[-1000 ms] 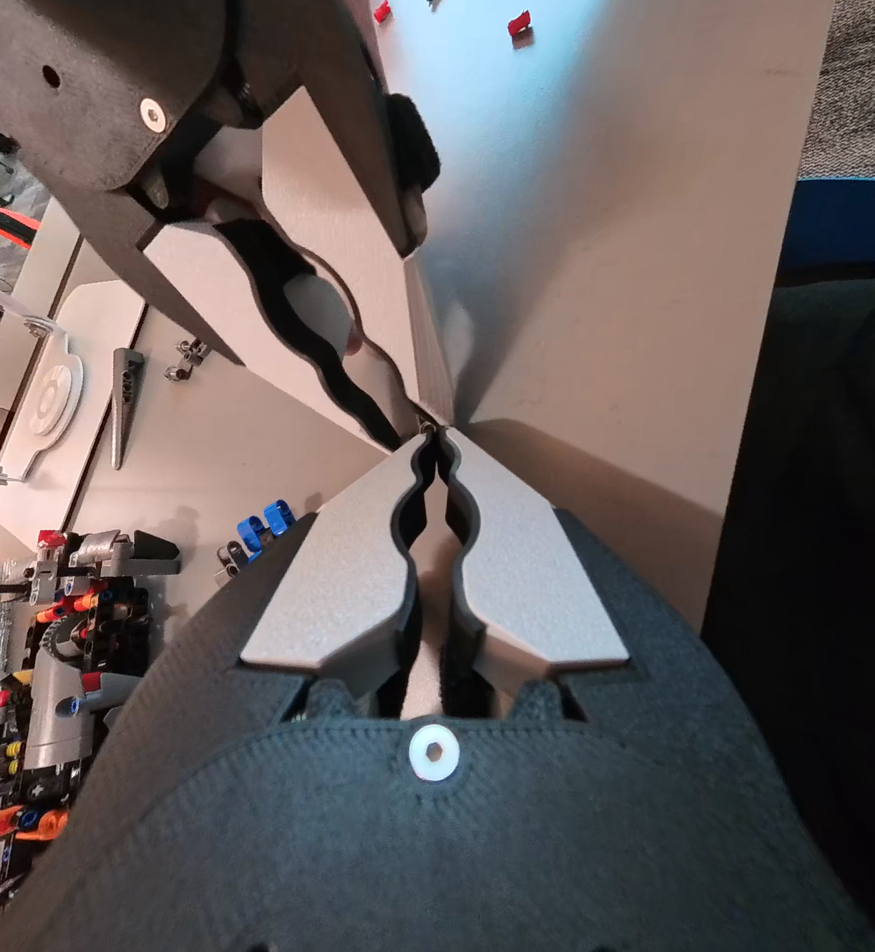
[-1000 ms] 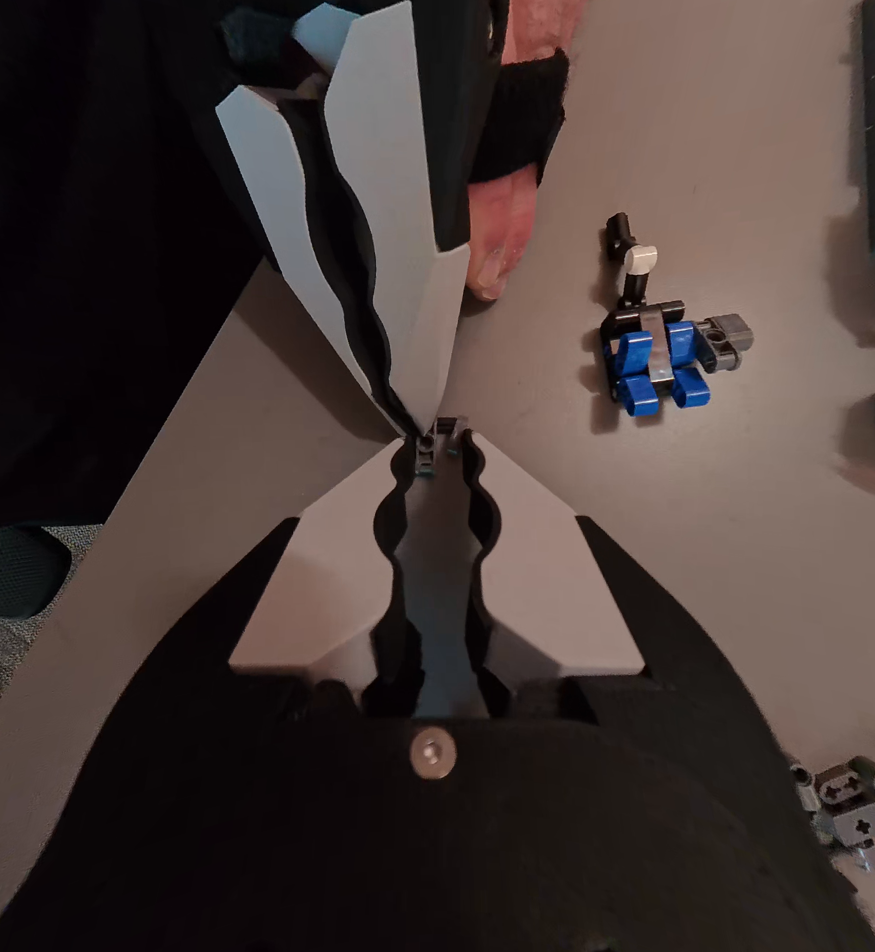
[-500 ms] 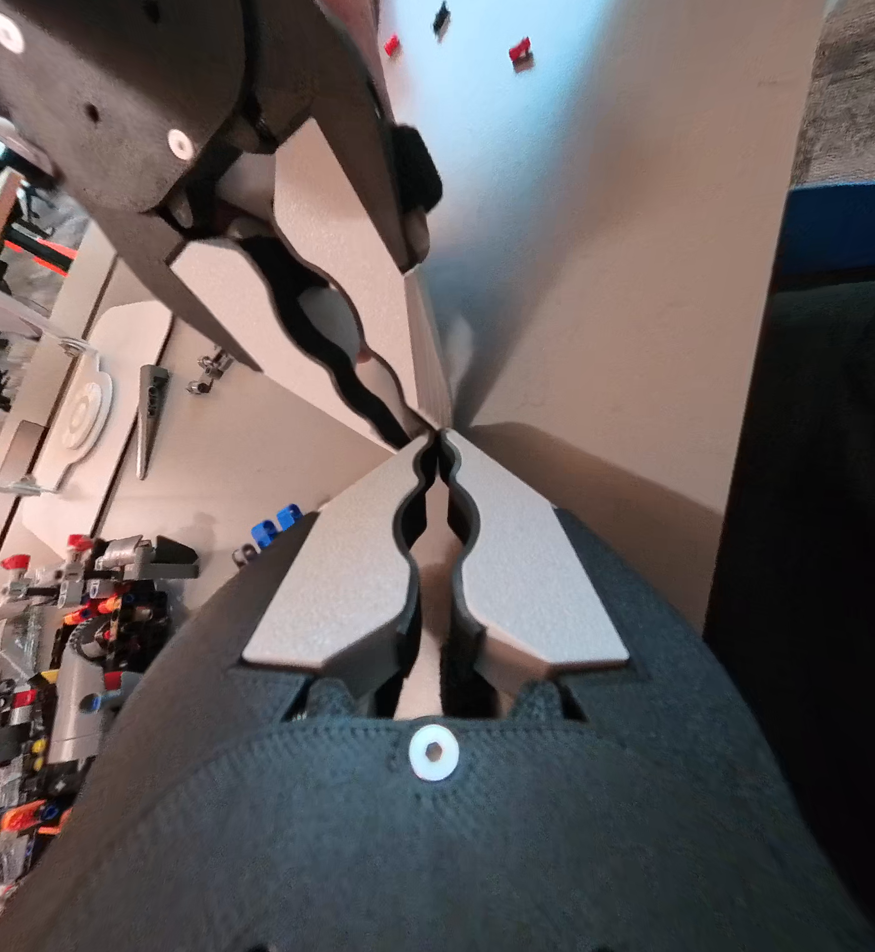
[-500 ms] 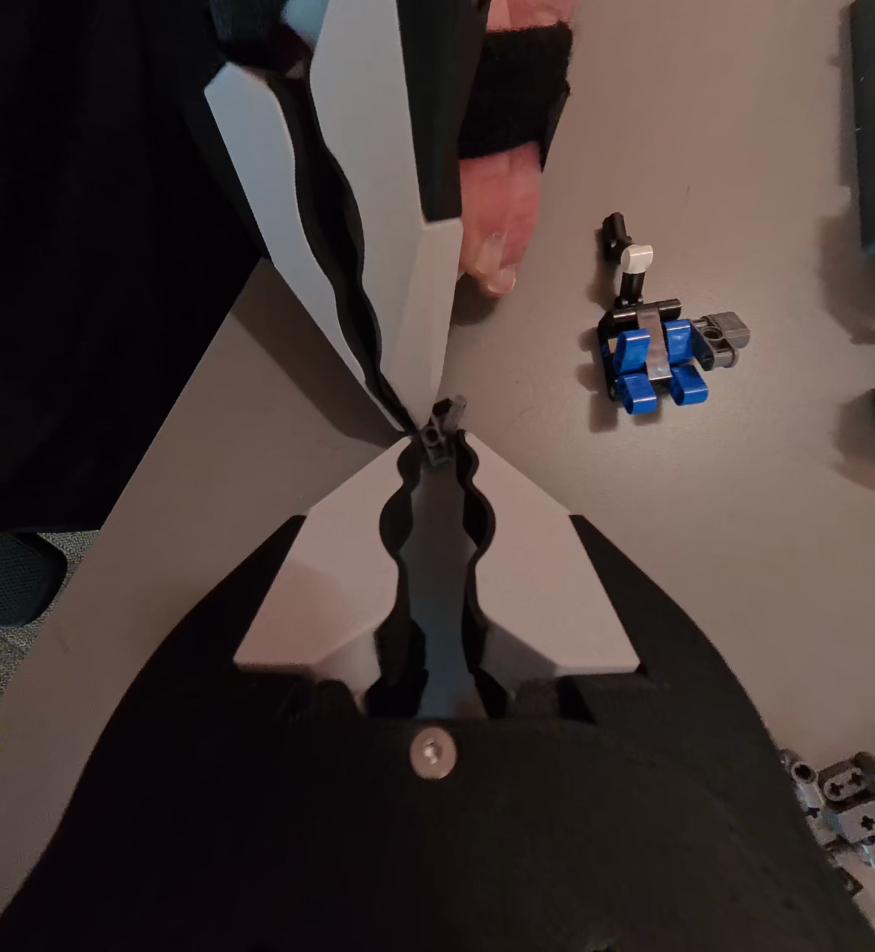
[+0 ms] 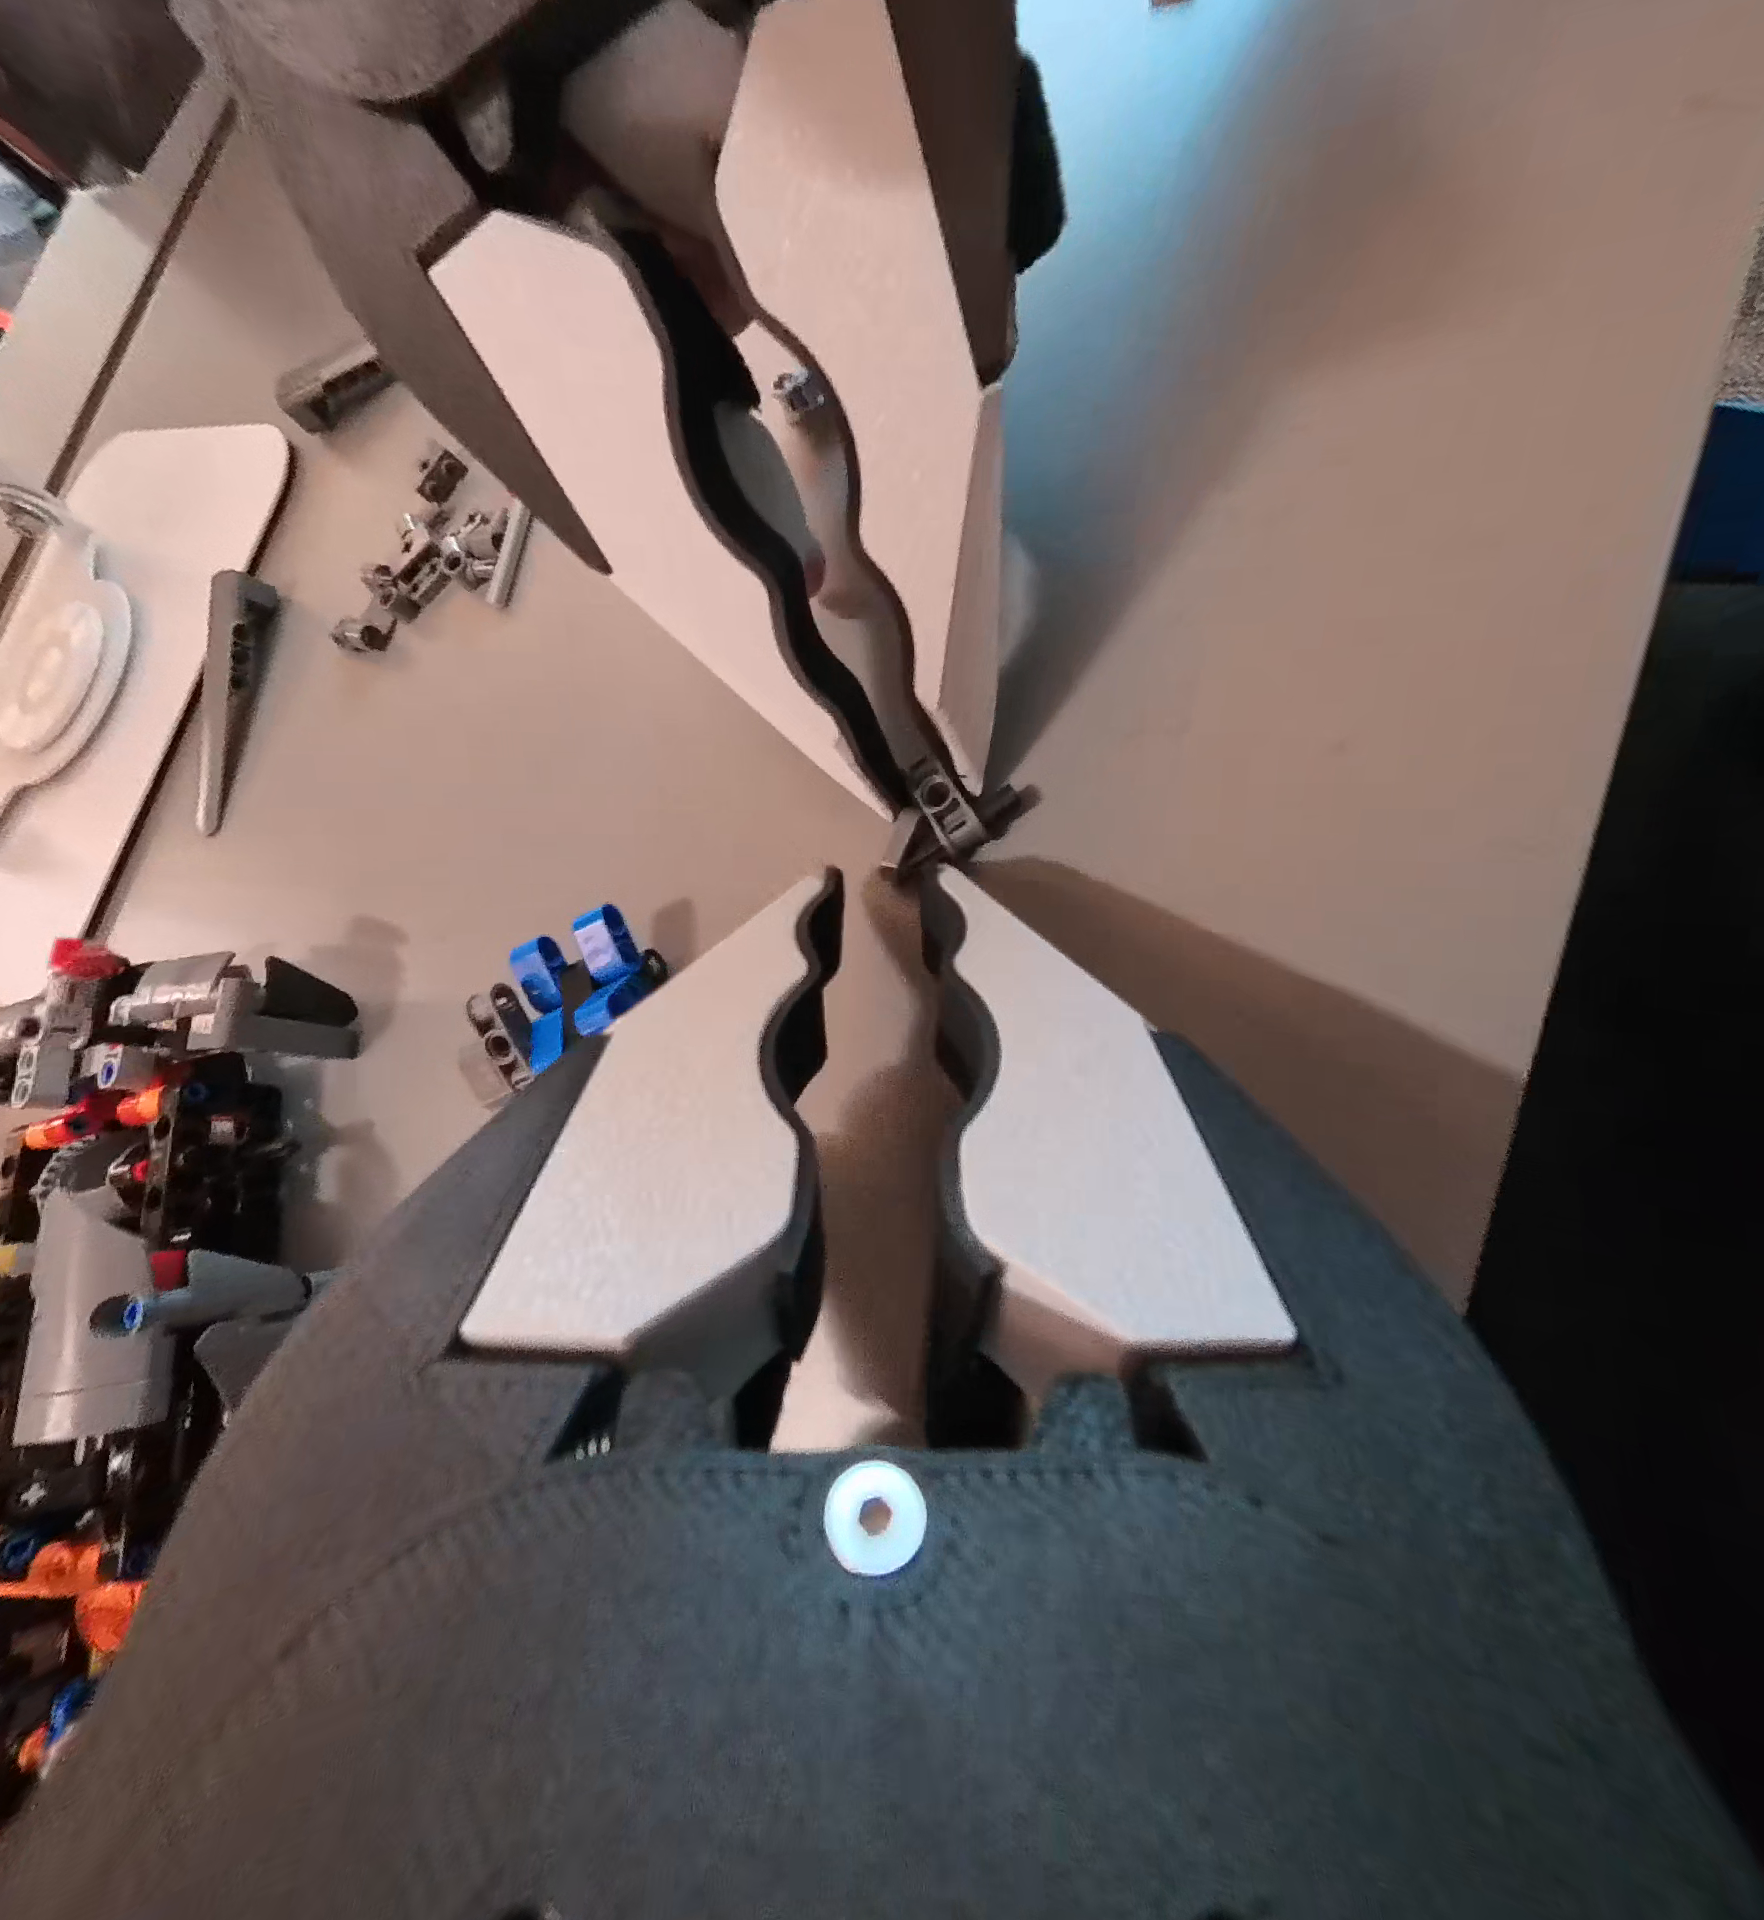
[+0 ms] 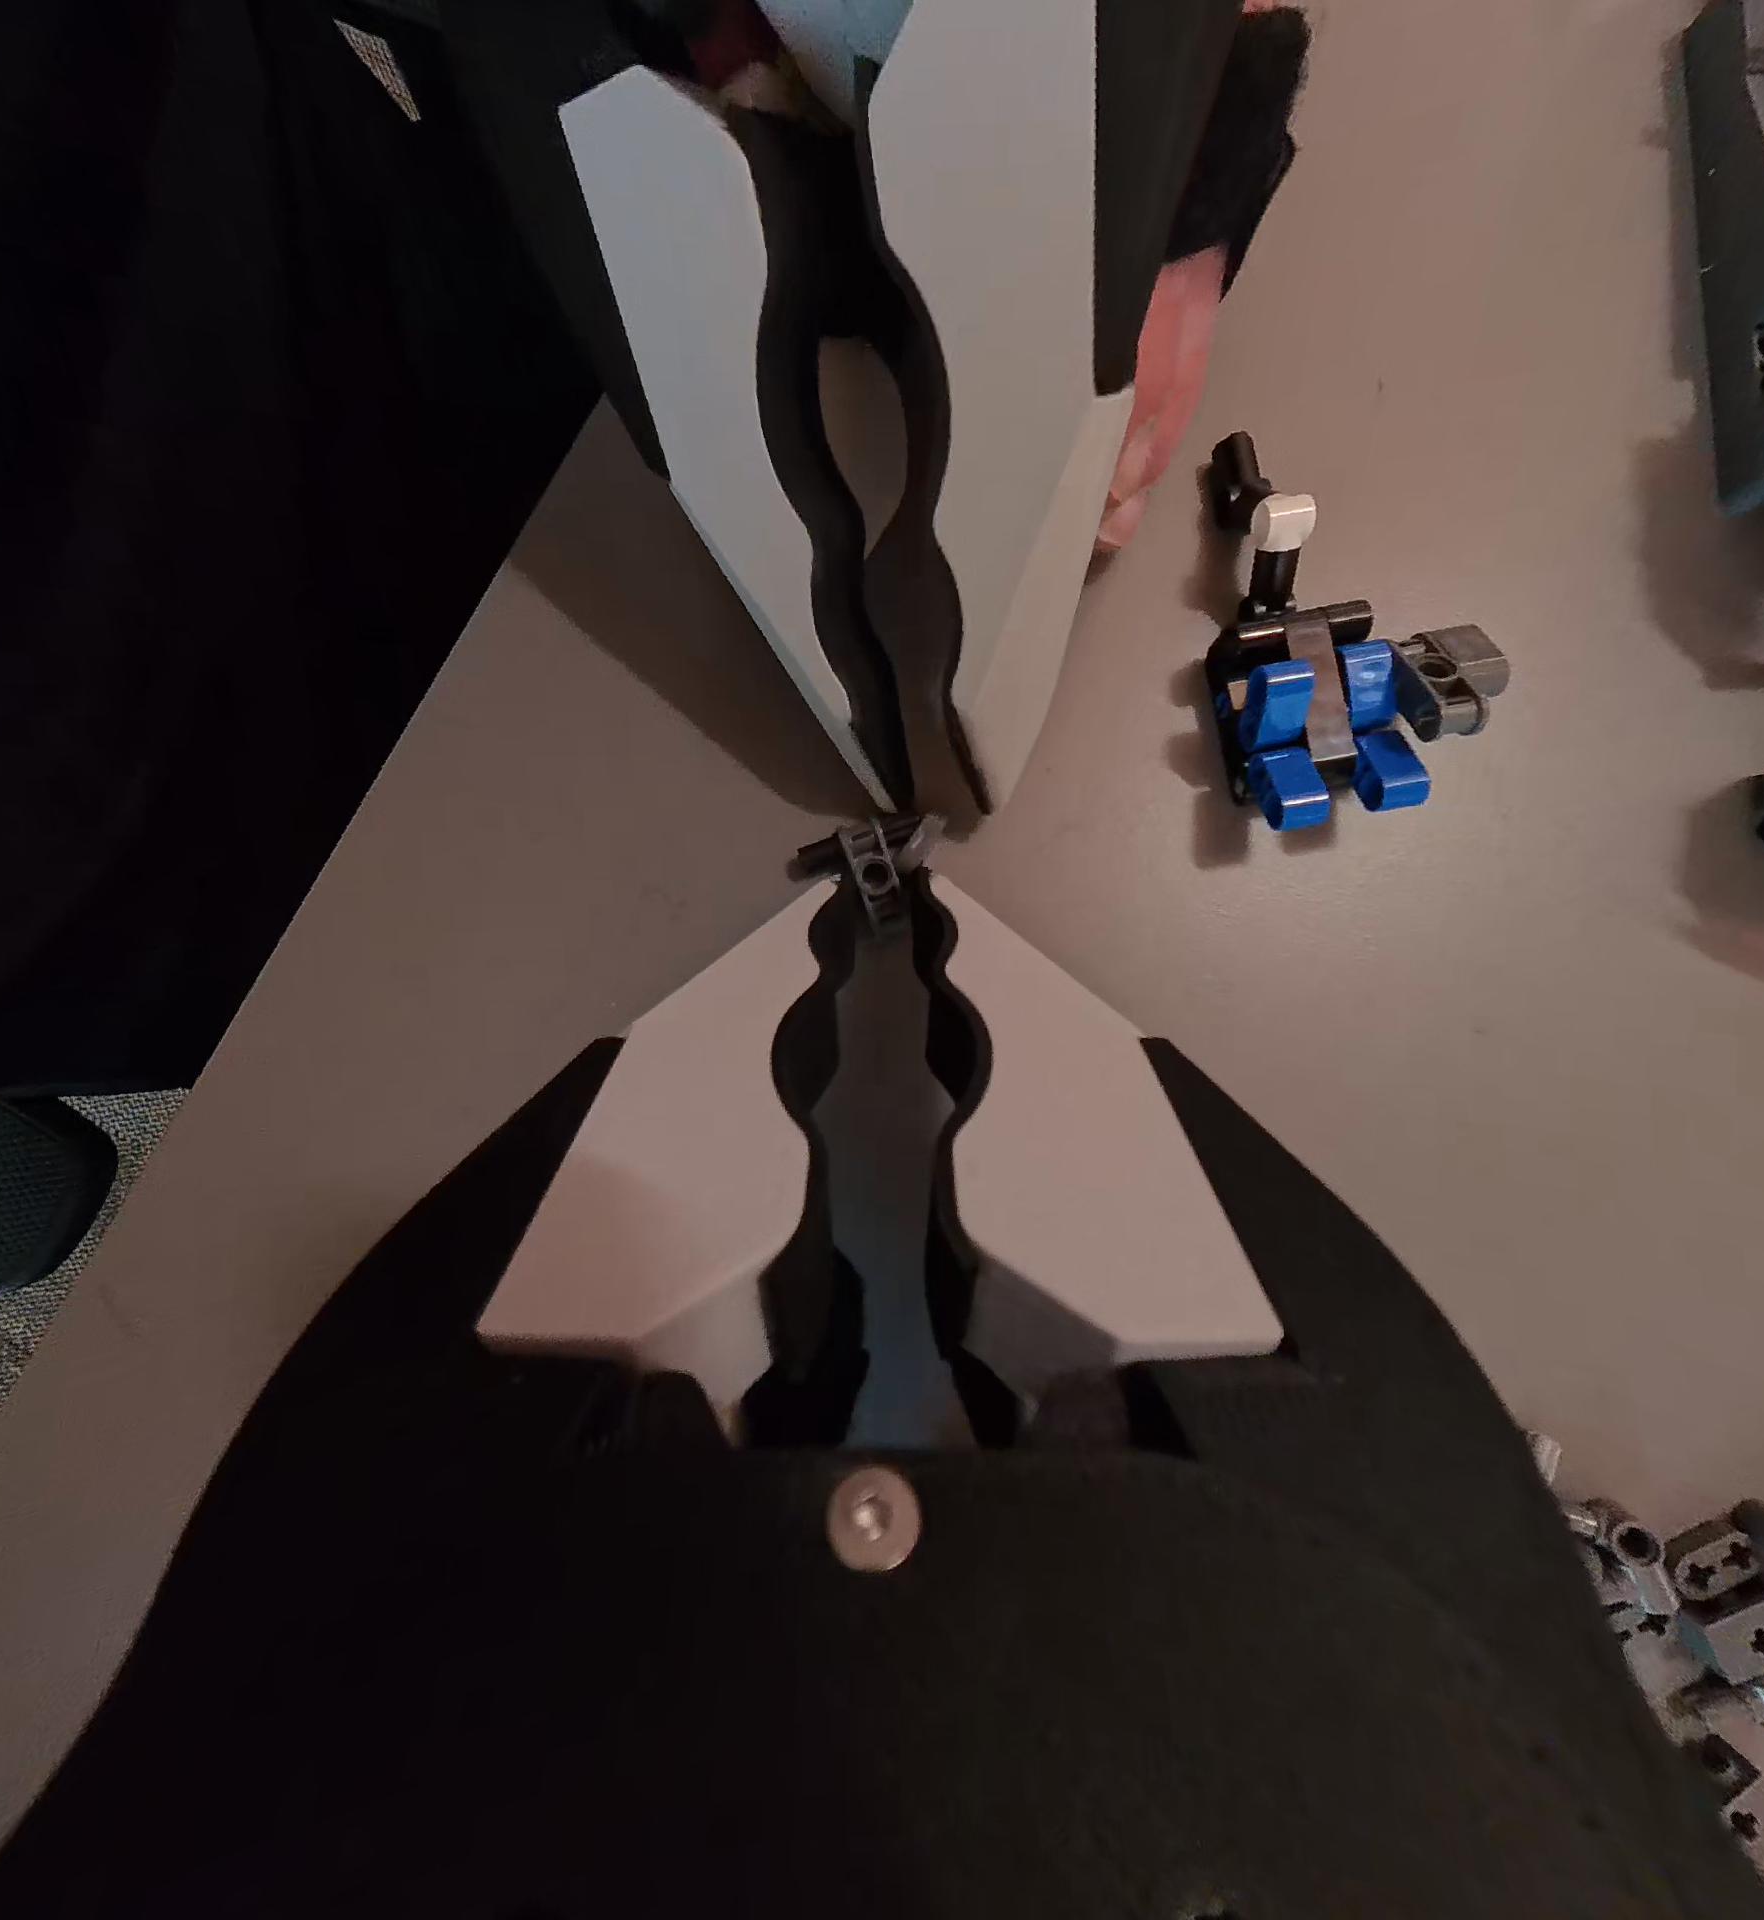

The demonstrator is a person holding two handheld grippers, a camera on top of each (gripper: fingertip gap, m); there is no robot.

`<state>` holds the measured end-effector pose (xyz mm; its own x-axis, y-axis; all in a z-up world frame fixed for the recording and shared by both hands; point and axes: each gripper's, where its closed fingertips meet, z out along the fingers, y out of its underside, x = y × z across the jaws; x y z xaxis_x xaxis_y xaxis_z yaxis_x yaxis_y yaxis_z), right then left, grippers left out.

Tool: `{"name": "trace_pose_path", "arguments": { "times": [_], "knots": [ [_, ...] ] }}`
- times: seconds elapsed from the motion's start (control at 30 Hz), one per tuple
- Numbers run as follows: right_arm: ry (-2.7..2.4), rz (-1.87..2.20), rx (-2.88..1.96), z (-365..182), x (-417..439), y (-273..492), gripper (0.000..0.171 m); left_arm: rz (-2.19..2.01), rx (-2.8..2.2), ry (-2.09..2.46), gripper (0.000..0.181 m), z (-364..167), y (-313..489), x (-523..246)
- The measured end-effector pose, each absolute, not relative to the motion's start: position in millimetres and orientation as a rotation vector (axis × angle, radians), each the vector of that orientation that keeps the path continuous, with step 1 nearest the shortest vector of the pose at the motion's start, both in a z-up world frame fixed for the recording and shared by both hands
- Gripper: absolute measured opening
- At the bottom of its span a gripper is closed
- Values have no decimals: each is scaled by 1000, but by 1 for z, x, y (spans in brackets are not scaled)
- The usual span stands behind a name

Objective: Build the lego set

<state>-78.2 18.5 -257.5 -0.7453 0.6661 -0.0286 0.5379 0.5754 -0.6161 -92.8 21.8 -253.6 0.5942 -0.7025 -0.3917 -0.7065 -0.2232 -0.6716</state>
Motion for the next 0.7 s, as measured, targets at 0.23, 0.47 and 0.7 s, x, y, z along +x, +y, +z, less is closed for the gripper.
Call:
{"name": "trace_pose_path", "arguments": {
  "times": [0.23,0.47,0.7],
  "knots": [
    [-2598,907,-1006,-258,-78,18,8,-29,-1957,1149,7,-255,20,-90],
    [-2583,886,-1015,-257,-77,18,10,-11,-1946,1161,5,-255,21,-88],
    [-2570,880,-1025,-257,-75,18,14,13,-1934,1173,1,-256,22,-85]
  ]
}}
